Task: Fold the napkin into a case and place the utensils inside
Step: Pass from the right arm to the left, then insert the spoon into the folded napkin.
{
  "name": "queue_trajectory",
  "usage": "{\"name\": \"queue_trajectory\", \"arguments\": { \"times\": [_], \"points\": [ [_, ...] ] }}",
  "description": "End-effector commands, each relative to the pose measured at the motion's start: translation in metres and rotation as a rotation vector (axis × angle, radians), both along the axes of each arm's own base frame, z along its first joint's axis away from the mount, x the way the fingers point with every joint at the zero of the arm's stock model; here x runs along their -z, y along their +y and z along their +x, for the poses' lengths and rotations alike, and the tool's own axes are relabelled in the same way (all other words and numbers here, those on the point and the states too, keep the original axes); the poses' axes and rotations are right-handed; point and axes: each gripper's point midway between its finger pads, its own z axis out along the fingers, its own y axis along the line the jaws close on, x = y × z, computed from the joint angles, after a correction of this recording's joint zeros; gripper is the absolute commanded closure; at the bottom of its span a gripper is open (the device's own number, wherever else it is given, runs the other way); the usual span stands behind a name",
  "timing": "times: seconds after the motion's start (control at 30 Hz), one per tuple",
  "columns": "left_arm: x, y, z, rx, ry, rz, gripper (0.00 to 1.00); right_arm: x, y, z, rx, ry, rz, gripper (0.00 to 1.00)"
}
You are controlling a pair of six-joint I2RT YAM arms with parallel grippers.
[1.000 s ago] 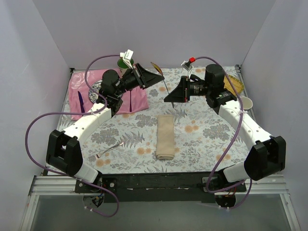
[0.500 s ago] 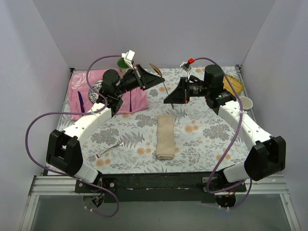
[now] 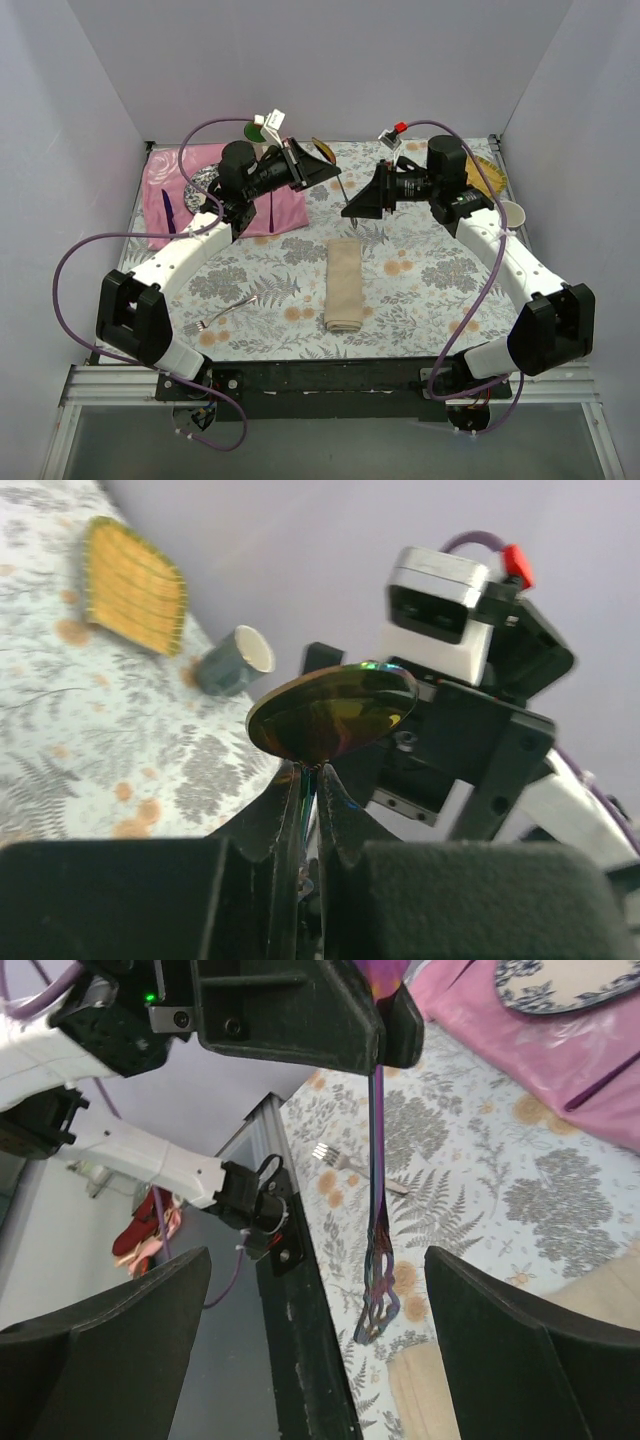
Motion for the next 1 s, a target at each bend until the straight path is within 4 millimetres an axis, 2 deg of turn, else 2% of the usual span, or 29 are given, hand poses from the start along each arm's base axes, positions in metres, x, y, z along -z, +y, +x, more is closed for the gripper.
{"name": "queue_trajectory", "arguments": {
  "times": [0.0, 0.03, 0.07, 0.1, 0.13, 0.17, 0.2, 0.23, 0.33, 0.43, 0.47, 0.7, 0.97],
  "points": [
    [0.016, 0.009, 0.022, -0.181, -0.008, 0.179, 1.0, -0.005, -0.024, 0.018, 0.105, -0.042, -0.029, 0.04],
    [0.025, 0.008, 0.026, -0.209, 0.003, 0.222, 1.0, -0.003, -0.03, 0.021, 0.122, -0.055, -0.051, 0.03],
    [0.037, 0.0, 0.018, -0.209, 0.049, 0.292, 1.0, -0.002, -0.038, 0.029, 0.158, -0.064, -0.07, 0.02],
    [0.059, 0.001, 0.032, -0.289, 0.09, 0.366, 1.0, 0.003, -0.044, 0.037, 0.2, -0.082, -0.102, 0.01],
    [0.087, 0.003, 0.028, -0.305, 0.173, 0.464, 1.0, 0.008, -0.05, 0.038, 0.212, -0.11, -0.146, 0.01],
    [0.101, -0.003, 0.026, -0.321, 0.208, 0.527, 1.0, 0.01, -0.058, 0.043, 0.239, -0.141, -0.176, 0.01],
    [0.102, -0.002, 0.034, -0.375, 0.227, 0.562, 1.0, 0.016, -0.066, 0.05, 0.286, -0.158, -0.226, 0.01],
    [0.133, -0.001, 0.032, -0.372, 0.313, 0.637, 1.0, 0.017, -0.071, 0.053, 0.291, -0.215, -0.258, 0.01],
    [0.166, -0.001, 0.031, -0.363, 0.368, 0.702, 1.0, 0.024, -0.09, 0.056, 0.363, -0.245, -0.346, 0.01],
    [0.177, 0.002, 0.039, -0.405, 0.357, 0.746, 1.0, 0.024, -0.102, 0.05, 0.388, -0.28, -0.397, 0.01],
    [0.187, 0.001, 0.041, -0.4, 0.351, 0.774, 1.0, 0.026, -0.106, 0.048, 0.394, -0.286, -0.413, 0.01],
    [0.219, 0.0, 0.045, -0.379, 0.352, 0.864, 1.0, 0.024, -0.114, 0.04, 0.422, -0.308, -0.433, 0.01],
    [0.227, -0.004, 0.045, -0.375, 0.362, 0.902, 1.0, 0.025, -0.115, 0.035, 0.431, -0.303, -0.429, 0.01]
  ]
}}
